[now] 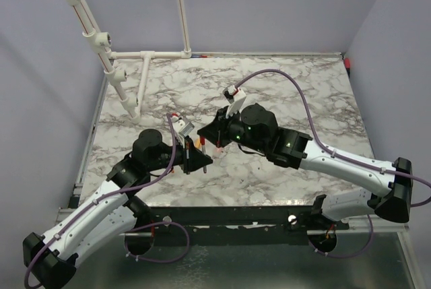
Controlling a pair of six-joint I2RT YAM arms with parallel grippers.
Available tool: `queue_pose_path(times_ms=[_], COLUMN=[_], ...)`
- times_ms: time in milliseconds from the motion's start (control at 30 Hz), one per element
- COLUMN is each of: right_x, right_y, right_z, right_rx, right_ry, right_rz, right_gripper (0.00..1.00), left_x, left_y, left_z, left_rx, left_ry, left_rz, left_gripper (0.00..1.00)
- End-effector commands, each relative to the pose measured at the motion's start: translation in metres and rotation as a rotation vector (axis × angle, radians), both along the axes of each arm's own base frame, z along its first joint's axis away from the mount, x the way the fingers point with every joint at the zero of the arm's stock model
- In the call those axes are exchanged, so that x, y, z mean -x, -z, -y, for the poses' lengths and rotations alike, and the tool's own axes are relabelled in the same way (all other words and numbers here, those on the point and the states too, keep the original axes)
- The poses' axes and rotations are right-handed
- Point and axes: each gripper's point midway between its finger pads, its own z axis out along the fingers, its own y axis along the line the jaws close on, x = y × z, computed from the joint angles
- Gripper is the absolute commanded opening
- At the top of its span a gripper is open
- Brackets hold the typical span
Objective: Insert the pens into the pen caps
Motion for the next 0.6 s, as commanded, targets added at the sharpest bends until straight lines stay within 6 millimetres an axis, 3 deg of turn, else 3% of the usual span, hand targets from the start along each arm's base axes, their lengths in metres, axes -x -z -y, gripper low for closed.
queue_pose_path(times_ms=[0,567], right_x=[0.028,0.055], right_y=[0.034,0.061], right_z=[0.007,0.024], right_rx=[0.08,0.147], right_ry=[-0.08,-0.156], right_rz=[-0.064,-0.095], right_gripper=[0.01,0.01], left_x=[-0.023,-0.047], left_y=[-0.051,-0.084], left_z=[-0.002,0.006], left_rx=[0.056,-0.011], left_ry=[-0.085,-0.092], left_rz=[0.165,0.24], left_gripper=[0.0,0.0])
